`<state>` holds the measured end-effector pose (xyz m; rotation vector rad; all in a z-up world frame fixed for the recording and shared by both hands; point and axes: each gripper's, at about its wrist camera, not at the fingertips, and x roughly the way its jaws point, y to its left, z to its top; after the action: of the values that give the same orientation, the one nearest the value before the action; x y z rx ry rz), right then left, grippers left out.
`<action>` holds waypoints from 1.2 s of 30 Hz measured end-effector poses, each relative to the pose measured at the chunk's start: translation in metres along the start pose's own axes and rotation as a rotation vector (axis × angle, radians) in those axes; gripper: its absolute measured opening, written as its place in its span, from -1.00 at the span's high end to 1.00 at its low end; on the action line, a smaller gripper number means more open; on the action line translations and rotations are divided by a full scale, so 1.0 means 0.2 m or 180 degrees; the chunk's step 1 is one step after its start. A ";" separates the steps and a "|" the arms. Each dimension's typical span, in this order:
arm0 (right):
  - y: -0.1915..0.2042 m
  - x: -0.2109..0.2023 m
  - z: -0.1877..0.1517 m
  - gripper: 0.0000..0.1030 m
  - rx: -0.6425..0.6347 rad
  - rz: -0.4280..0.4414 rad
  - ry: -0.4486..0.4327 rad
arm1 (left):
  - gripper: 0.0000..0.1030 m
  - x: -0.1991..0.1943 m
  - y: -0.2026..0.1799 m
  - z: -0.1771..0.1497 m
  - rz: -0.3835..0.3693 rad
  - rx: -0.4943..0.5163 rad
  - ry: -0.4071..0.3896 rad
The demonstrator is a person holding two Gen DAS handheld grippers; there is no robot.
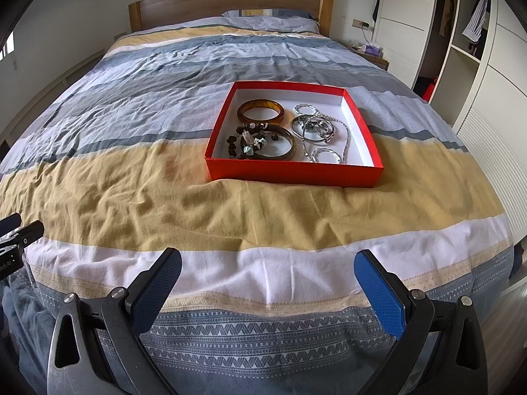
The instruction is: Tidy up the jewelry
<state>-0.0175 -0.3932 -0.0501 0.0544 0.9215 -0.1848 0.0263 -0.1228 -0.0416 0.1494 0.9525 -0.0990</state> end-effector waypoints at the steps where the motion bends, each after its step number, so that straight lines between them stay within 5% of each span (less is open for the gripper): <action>1: 0.00 0.00 0.00 -0.99 -0.0001 0.0000 0.0000 | -0.35 0.00 0.00 0.00 -0.0001 -0.0003 -0.0002; 36: -0.01 -0.04 -0.02 -0.99 0.0023 -0.0014 -0.0046 | -0.35 -0.03 0.02 -0.02 0.0005 0.0000 -0.0025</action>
<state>-0.0253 -0.3935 -0.0469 0.0576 0.9067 -0.1924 0.0212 -0.1179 -0.0383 0.1495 0.9445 -0.0982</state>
